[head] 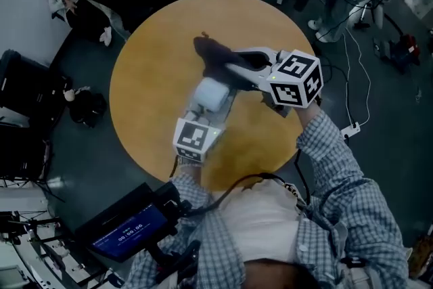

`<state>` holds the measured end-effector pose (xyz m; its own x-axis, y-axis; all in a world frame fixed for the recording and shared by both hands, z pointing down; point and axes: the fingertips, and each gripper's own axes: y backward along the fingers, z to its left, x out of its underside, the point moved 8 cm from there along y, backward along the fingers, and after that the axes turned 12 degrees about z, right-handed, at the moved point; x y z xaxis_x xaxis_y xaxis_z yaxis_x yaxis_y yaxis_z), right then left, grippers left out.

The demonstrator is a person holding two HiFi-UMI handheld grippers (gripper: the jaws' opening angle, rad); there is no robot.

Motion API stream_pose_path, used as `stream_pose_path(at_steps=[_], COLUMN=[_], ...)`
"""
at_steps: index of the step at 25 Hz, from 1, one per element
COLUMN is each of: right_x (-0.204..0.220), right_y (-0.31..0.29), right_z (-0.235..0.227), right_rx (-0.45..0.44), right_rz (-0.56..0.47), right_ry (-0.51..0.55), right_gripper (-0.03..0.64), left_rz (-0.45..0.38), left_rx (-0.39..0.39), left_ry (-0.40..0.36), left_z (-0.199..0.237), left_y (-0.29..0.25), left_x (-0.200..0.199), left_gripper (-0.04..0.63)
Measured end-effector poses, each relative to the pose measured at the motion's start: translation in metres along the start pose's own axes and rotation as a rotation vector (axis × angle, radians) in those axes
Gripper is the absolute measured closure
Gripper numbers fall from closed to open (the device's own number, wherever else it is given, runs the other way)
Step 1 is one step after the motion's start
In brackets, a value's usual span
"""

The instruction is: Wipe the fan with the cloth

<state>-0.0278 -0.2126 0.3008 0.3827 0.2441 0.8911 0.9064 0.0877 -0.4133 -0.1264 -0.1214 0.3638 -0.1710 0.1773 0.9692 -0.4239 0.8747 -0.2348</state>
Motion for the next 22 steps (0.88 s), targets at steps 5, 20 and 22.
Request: stream_pose_path(at_steps=[5, 20, 22], right_x=[0.065, 0.093, 0.1], right_y=[-0.002, 0.028, 0.036], right_z=[-0.022, 0.023, 0.007], right_rx=[0.071, 0.088, 0.15], right_rz=[0.071, 0.085, 0.17], right_ry=[-0.134, -0.027, 0.009], right_gripper=[0.528, 0.526, 0.528], left_rz=[-0.01, -0.013, -0.012], left_rx=[0.002, 0.052, 0.078], left_ry=[-0.004, 0.005, -0.016], left_z=[0.004, -0.003, -0.005], left_y=[0.011, 0.014, 0.014], left_x=[-0.004, -0.006, -0.005], left_gripper=[0.454, 0.454, 0.454])
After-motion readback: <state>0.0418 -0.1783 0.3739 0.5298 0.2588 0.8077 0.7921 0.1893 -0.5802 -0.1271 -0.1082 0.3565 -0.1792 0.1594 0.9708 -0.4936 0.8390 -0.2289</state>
